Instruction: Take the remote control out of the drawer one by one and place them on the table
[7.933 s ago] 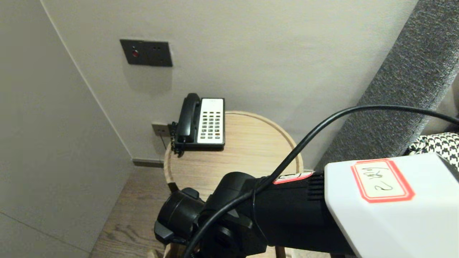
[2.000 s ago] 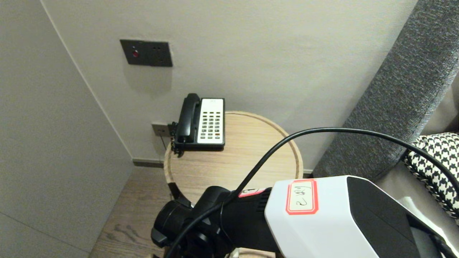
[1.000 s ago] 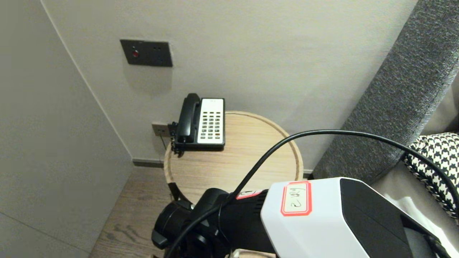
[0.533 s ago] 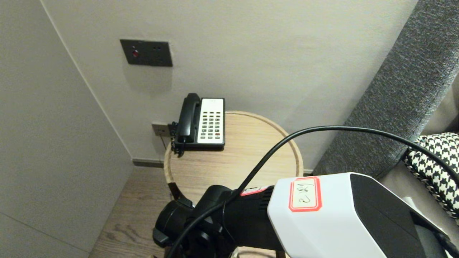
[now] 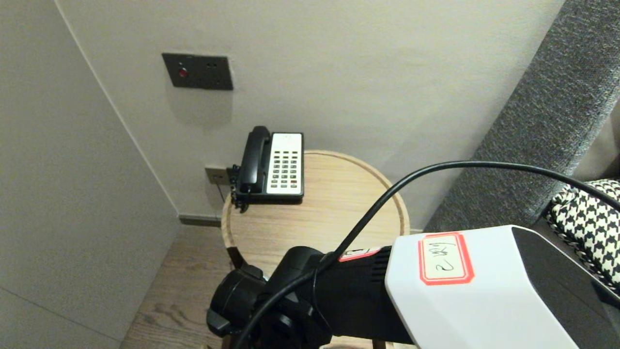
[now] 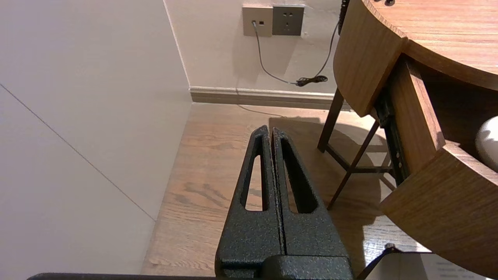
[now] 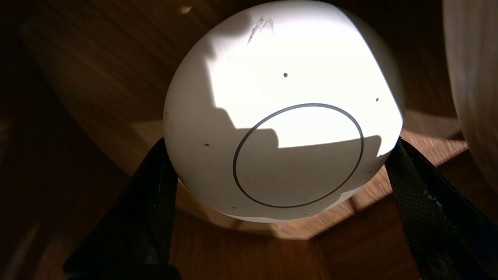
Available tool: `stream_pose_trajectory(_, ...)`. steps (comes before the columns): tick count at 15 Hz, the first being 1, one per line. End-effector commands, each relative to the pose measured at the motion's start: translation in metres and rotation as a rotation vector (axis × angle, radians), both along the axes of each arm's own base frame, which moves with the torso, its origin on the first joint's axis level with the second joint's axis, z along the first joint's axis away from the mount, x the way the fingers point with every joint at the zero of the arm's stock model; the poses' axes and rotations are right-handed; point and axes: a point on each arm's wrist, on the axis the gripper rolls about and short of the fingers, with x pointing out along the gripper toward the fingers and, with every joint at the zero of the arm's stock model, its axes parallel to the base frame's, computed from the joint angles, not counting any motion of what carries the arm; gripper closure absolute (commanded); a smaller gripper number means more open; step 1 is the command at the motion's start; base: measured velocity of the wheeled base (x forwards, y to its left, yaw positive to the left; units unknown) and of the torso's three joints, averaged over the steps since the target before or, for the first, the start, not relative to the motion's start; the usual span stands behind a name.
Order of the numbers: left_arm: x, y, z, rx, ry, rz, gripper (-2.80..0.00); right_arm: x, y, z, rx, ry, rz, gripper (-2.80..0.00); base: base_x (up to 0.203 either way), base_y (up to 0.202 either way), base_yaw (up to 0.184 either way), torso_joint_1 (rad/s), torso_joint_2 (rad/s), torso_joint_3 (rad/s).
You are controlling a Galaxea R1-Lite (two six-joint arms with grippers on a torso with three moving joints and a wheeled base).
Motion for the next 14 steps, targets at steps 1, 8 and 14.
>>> stream_pose_trajectory(1,0.000,0.000,0.000,0.001,0.000,0.001,0.00,-0.008,-0.004,0.010,0.019,0.004,-0.013,0.00,0.000,0.000,0.000,0.000,0.00,0.000)
stream_pose_trajectory(8,0.000,0.000,0.000,0.000,0.000,0.001,0.00,-0.018,-0.010,0.022,0.075,0.049,-0.043,0.00,0.000,0.000,0.000,0.000,0.00,0.000)
stream_pose_trajectory(14,0.000,0.000,0.000,0.001,0.000,0.000,0.00,-0.021,-0.014,0.035,0.143,0.101,-0.072,0.00,0.000,0.000,0.000,0.000,0.00,0.000)
